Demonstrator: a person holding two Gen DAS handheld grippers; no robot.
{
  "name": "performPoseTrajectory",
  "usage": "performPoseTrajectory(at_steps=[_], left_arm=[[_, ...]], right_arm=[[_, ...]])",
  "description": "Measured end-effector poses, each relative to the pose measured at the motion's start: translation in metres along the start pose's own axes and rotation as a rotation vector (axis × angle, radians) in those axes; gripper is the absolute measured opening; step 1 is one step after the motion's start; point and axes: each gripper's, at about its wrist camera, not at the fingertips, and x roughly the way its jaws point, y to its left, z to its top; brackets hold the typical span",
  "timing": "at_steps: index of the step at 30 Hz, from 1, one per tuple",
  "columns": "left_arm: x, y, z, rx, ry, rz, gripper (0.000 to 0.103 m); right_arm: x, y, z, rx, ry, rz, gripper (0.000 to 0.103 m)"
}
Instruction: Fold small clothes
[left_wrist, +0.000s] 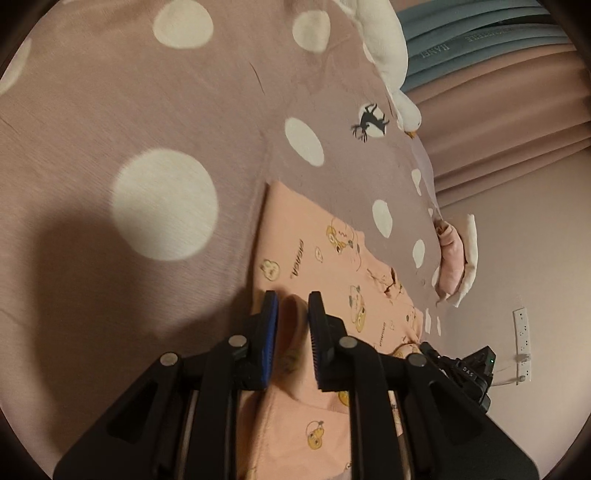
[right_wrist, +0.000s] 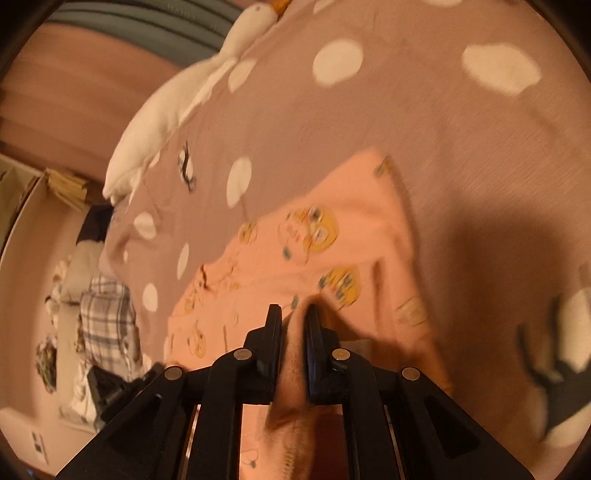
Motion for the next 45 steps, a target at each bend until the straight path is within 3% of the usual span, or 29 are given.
performPoseTrajectory(at_steps=[5, 9, 12, 18, 22, 27, 33, 36, 40, 45], left_arm=[[-0.028, -0.007, -0.006, 0.076, -0.004, 0.03, 0.019], [-0.032, -0.016, -0.028, 0.107, 0.06, -0.004, 0.034], [-0.029, -0.018, -0.044, 0.087, 0.087, -0.031, 0.047], [-0.015, -0.028, -0.063, 0.049, 0.146, -0.105, 0.048], [0.006, -0.038, -0.065, 0.048, 0.185, -0.1, 0.051], [0.03, -0.041, -0.065, 0.011, 0.22, -0.122, 0.051], [0.039, -0.037, -0.055, -0.082, 0.172, -0.16, 0.051], [0.037, -0.039, -0.052, -0.089, 0.134, -0.162, 0.045], [0.035, -0.036, -0.047, -0.108, 0.113, -0.131, 0.025], [0.026, -0.03, -0.041, -0.128, 0.089, -0.137, 0.024]], right_arm=[[-0.031, -0.001, 0.002, -0.034, -0.047, 0.002, 0.02], [-0.045, 0.007, -0.018, -0.093, 0.029, 0.12, 0.033], [-0.04, 0.013, -0.032, -0.103, 0.077, 0.137, 0.036], [-0.026, 0.023, -0.052, -0.081, 0.157, 0.225, 0.037], [-0.01, 0.023, -0.056, -0.074, 0.199, 0.16, 0.037], [0.001, 0.019, -0.053, -0.046, 0.216, 0.125, 0.037], [0.007, 0.01, -0.05, 0.037, 0.204, 0.13, 0.037], [0.007, 0.005, -0.048, 0.075, 0.184, 0.161, 0.037], [0.001, 0.001, -0.046, 0.087, 0.145, 0.183, 0.037], [-0.013, -0.007, -0.044, 0.131, 0.099, 0.172, 0.037]])
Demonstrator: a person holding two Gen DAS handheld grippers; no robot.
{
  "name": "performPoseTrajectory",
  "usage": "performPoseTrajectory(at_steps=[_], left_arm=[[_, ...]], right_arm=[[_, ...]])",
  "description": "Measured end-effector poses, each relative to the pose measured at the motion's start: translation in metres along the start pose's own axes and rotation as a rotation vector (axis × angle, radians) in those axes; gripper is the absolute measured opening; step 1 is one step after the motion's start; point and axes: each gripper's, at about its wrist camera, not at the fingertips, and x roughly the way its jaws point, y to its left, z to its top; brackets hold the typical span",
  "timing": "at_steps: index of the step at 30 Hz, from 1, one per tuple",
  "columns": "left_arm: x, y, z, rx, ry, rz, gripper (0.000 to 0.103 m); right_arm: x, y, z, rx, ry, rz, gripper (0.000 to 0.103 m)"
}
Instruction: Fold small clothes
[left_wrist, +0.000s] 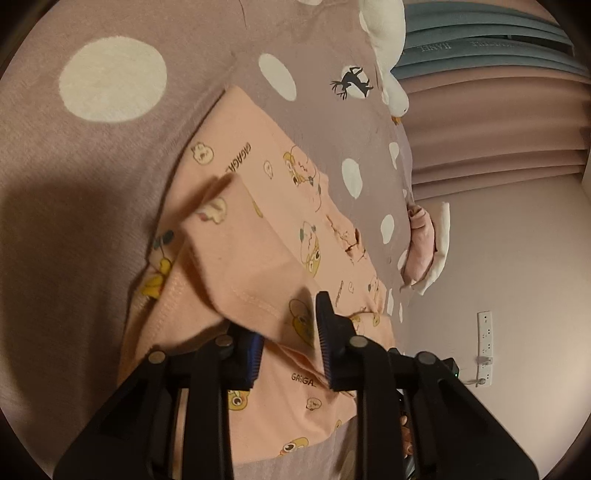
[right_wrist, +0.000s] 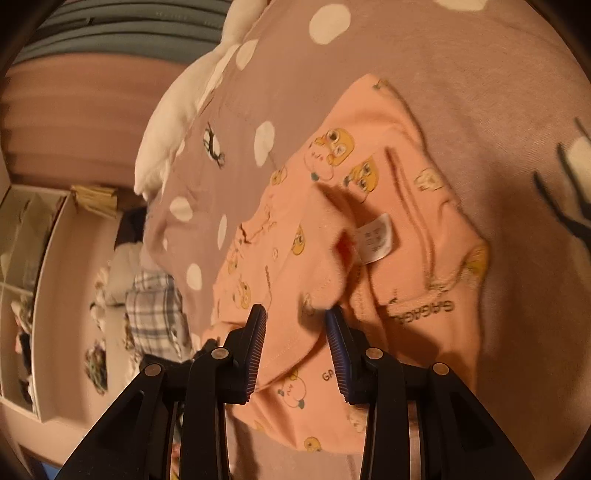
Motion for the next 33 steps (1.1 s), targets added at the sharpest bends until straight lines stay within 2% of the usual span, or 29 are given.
performPoseTrajectory(at_steps=[4, 11, 12, 13, 14, 15, 18, 20, 24, 29, 33], left_arm=[[0.002, -0.001, 0.002, 0.009, 0.011, -0.002, 0.024], [0.008, -0.004, 0.006, 0.015, 0.019, 0.009, 0.024], [0.007, -0.004, 0.007, 0.009, 0.014, 0.011, 0.022], [0.007, -0.004, 0.008, 0.007, 0.01, 0.014, 0.013], [0.006, -0.003, 0.009, 0.004, 0.008, 0.019, 0.009], [0.006, -0.003, 0.01, -0.002, 0.009, 0.016, 0.006], [0.001, -0.001, 0.012, -0.045, -0.007, -0.014, 0.004], [-0.004, -0.001, 0.015, -0.076, -0.035, -0.063, 0.004], [-0.013, -0.016, 0.027, -0.048, -0.108, -0.1, 0.004], [-0.01, -0.036, 0.057, -0.012, -0.164, -0.083, 0.004], [0.004, -0.048, 0.081, 0.033, -0.191, 0.004, 0.004]], right_arm=[[-0.015, -0.008, 0.005, 0.016, -0.06, -0.01, 0.037], [-0.005, -0.007, 0.016, -0.028, -0.058, -0.063, 0.036], [-0.003, -0.004, 0.016, -0.051, -0.067, -0.077, 0.033], [-0.002, 0.0, 0.017, -0.073, -0.073, -0.087, 0.023], [-0.001, 0.004, 0.016, -0.087, -0.078, -0.09, 0.012], [-0.001, 0.007, 0.016, -0.108, -0.091, -0.098, 0.007], [-0.006, 0.013, 0.018, -0.119, -0.111, -0.062, 0.006], [-0.014, 0.017, 0.02, -0.106, -0.139, -0.001, 0.006], [-0.03, 0.035, 0.029, -0.116, -0.226, 0.044, 0.006], [-0.022, 0.056, 0.057, -0.106, -0.283, 0.014, 0.006], [0.008, 0.061, 0.09, -0.111, -0.297, -0.105, 0.006]])
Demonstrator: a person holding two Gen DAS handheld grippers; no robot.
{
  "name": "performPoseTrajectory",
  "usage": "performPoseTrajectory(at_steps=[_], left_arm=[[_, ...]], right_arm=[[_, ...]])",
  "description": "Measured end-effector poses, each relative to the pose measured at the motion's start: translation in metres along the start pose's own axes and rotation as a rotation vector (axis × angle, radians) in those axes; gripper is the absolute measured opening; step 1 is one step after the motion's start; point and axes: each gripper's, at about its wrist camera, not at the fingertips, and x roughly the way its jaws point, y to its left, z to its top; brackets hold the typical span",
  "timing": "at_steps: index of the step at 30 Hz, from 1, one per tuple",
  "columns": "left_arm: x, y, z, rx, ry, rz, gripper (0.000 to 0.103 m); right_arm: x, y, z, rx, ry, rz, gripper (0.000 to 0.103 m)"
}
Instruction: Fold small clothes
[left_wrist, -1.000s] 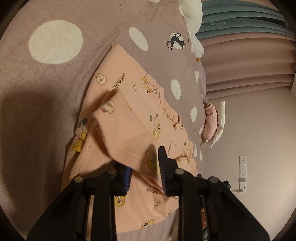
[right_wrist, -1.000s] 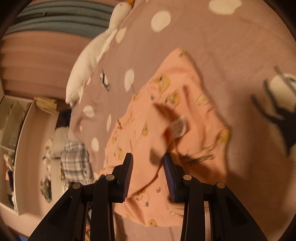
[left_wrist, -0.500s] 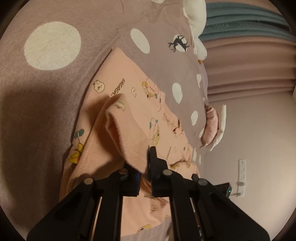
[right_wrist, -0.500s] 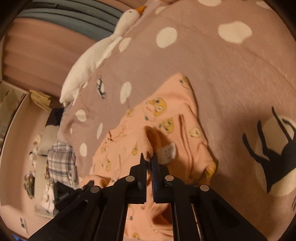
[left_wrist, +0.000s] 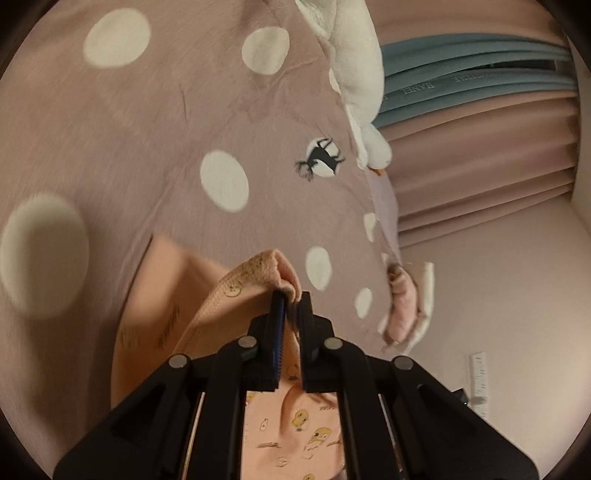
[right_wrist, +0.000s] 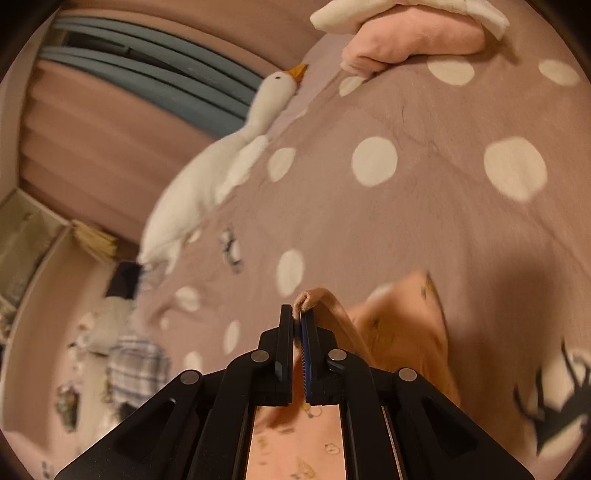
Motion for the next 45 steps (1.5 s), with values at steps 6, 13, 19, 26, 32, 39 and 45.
performPoseTrajectory(at_steps=[6, 13, 19, 26, 32, 39, 45], left_arm=[[0.03, 0.014, 0.017, 0.041, 0.04, 0.185, 0.009], [0.013, 0.043, 0.026, 0.022, 0.032, 0.264, 0.033], [-0.018, 0.034, -0.003, 0.191, 0.098, 0.271, 0.033], [-0.048, 0.031, -0.06, 0.314, 0.141, 0.272, 0.034], [-0.049, 0.022, -0.095, 0.409, 0.17, 0.263, 0.034], [-0.03, 0.034, -0.106, 0.407, 0.222, 0.336, 0.034], [-0.027, 0.038, -0.104, 0.405, 0.234, 0.336, 0.034]], right_arm=[[0.044, -0.022, 0.012, 0.048, 0.091, -0.149, 0.021], [0.014, -0.028, 0.018, -0.051, 0.026, -0.169, 0.024], [-0.021, -0.022, -0.011, -0.208, 0.134, -0.08, 0.024], [-0.039, -0.033, -0.056, -0.316, 0.248, -0.118, 0.031], [-0.039, -0.04, -0.081, -0.326, 0.289, -0.065, 0.035], [-0.039, -0.04, -0.088, -0.409, 0.305, -0.186, 0.005], [-0.044, -0.055, -0.084, -0.424, 0.31, -0.332, 0.001]])
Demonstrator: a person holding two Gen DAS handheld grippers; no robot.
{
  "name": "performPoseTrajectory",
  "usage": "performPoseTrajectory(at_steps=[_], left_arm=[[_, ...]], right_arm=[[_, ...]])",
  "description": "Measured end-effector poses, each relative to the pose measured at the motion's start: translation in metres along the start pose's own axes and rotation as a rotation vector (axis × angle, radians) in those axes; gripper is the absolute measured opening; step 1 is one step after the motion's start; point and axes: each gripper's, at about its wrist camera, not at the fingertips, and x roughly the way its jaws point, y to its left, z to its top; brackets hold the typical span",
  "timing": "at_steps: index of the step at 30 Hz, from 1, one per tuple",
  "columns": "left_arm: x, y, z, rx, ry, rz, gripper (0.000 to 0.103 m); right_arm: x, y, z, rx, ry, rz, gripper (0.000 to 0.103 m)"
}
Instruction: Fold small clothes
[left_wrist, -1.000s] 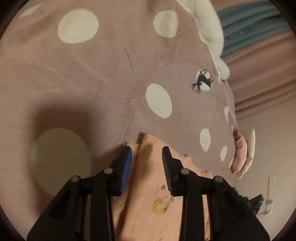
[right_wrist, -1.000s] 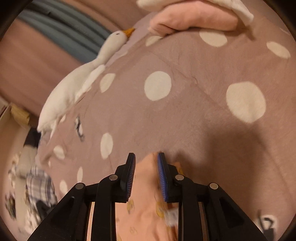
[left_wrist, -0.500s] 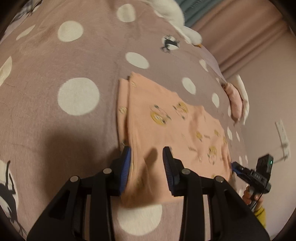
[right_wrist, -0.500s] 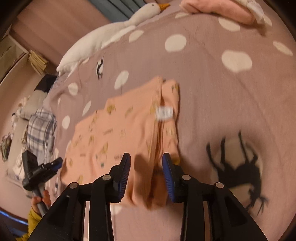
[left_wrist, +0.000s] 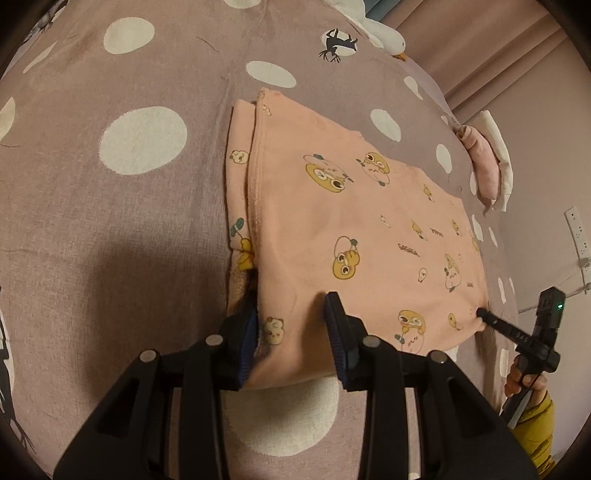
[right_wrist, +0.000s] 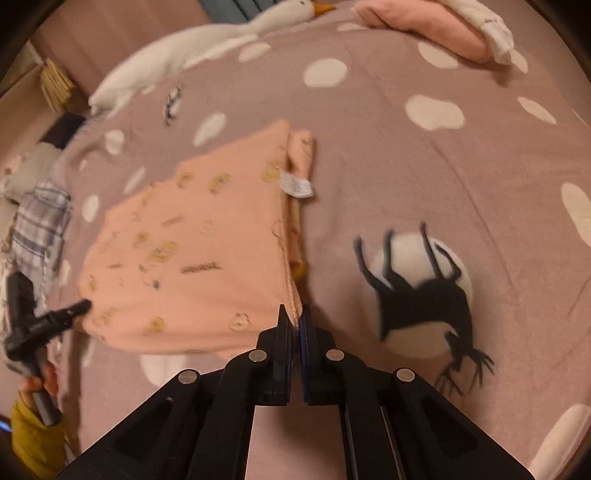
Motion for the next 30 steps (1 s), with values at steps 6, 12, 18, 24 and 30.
performPoseTrajectory(at_steps=[6, 12, 18, 24, 30], left_arm=[[-0.017, -0.004, 0.001, 0.023, -0.013, 0.016, 0.036], [-0.014, -0.02, 0.012, 0.059, -0.051, 0.038, 0.044], [0.003, -0.043, 0.025, 0.134, -0.073, 0.132, 0.044], [0.01, -0.045, 0.032, 0.166, -0.092, 0.209, 0.044], [0.011, -0.033, 0.024, 0.192, -0.074, 0.266, 0.045]], right_arm=[[-0.024, -0.005, -0.002, 0.013, -0.084, -0.067, 0.016], [-0.04, 0.025, 0.011, -0.064, -0.197, 0.022, 0.018], [-0.007, 0.071, 0.027, -0.161, -0.183, 0.06, 0.018], [0.021, 0.089, 0.03, -0.214, -0.139, 0.022, 0.018], [0.024, 0.06, 0.02, -0.154, -0.12, 0.01, 0.018]])
